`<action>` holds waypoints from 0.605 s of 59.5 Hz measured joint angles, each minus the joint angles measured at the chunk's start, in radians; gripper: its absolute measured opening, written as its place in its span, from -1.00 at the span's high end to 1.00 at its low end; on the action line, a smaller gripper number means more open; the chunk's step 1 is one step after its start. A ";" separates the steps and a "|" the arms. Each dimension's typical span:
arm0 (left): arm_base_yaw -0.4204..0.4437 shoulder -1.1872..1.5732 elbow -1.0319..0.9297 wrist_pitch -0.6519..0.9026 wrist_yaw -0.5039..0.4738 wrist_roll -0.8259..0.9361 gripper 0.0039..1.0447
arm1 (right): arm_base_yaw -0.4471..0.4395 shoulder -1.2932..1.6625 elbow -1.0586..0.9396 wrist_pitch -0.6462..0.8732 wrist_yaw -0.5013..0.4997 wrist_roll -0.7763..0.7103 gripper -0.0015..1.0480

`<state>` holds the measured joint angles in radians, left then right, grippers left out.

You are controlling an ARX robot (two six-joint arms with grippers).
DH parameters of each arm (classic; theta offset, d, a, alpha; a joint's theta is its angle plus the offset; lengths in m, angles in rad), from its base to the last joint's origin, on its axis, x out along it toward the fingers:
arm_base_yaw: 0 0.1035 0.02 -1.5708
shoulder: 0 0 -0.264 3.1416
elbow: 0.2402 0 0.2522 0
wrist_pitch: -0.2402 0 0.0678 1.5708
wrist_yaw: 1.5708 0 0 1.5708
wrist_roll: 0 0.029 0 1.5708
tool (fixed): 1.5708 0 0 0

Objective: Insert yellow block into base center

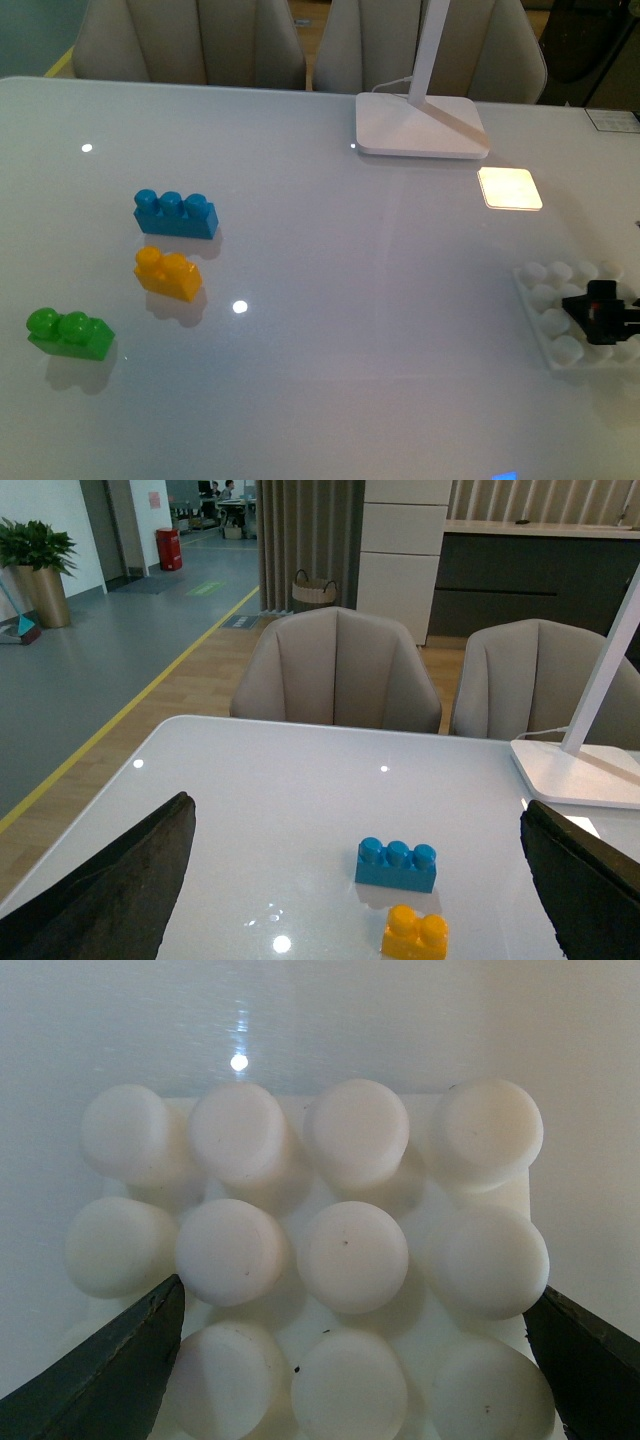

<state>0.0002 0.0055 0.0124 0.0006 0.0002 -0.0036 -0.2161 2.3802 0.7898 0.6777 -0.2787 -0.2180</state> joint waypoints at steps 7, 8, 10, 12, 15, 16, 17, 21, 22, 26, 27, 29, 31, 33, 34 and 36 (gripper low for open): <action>0.000 0.000 0.000 0.000 0.000 0.000 -0.86 | 0.146 0.010 -0.025 0.070 0.057 0.138 -0.83; 0.000 0.000 0.000 0.000 0.000 0.000 -0.86 | 0.156 0.011 -0.026 0.076 0.064 0.153 -0.83; 0.000 0.000 0.000 0.000 0.000 0.000 -0.86 | 0.183 0.013 -0.029 0.089 0.080 0.183 -0.83; 0.000 0.000 0.000 0.000 0.000 0.000 -0.86 | 0.213 0.015 -0.033 0.102 0.094 0.212 -0.83; 0.000 0.000 0.000 0.000 0.000 0.000 -0.86 | 0.262 0.019 -0.037 0.120 0.116 0.262 -0.83; 0.000 0.000 0.000 0.000 0.000 0.000 -0.86 | 0.272 0.020 -0.038 0.124 0.121 0.272 -0.83; 0.000 0.000 0.000 0.000 0.000 0.000 -0.86 | 0.292 0.022 -0.039 0.132 0.130 0.290 -0.83; 0.000 0.000 0.000 0.000 0.000 0.000 -0.86 | 0.350 0.028 -0.040 0.146 0.163 0.348 -0.83; 0.000 0.000 0.000 0.000 0.000 0.000 -0.86 | 0.360 0.029 -0.040 0.148 0.169 0.359 -0.83; 0.000 0.000 0.000 0.000 0.000 0.000 -0.86 | 0.415 0.034 -0.037 0.155 0.203 0.416 -0.83; 0.000 0.000 0.000 0.000 0.000 0.000 -0.86 | 0.433 0.035 -0.035 0.155 0.214 0.434 -0.83; 0.000 0.000 0.000 0.000 0.000 0.000 -0.86 | 0.460 0.037 -0.031 0.156 0.229 0.458 -0.83; 0.000 0.000 0.000 0.000 0.000 0.000 -0.86 | 0.485 0.040 -0.026 0.156 0.243 0.491 -0.83; 0.000 0.000 0.000 0.000 0.000 0.000 -0.86 | 0.510 0.042 -0.018 0.156 0.256 0.518 -0.83; 0.000 0.000 0.000 0.000 0.000 0.000 -0.86 | 0.518 0.043 -0.016 0.156 0.260 0.527 -0.83; 0.000 0.000 0.000 0.000 0.000 0.000 -0.86 | 0.541 0.046 -0.008 0.155 0.272 0.551 -0.83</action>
<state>0.0002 0.0055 0.0124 0.0006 0.0002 -0.0036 0.3248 2.4264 0.7818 0.8326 -0.0063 0.3332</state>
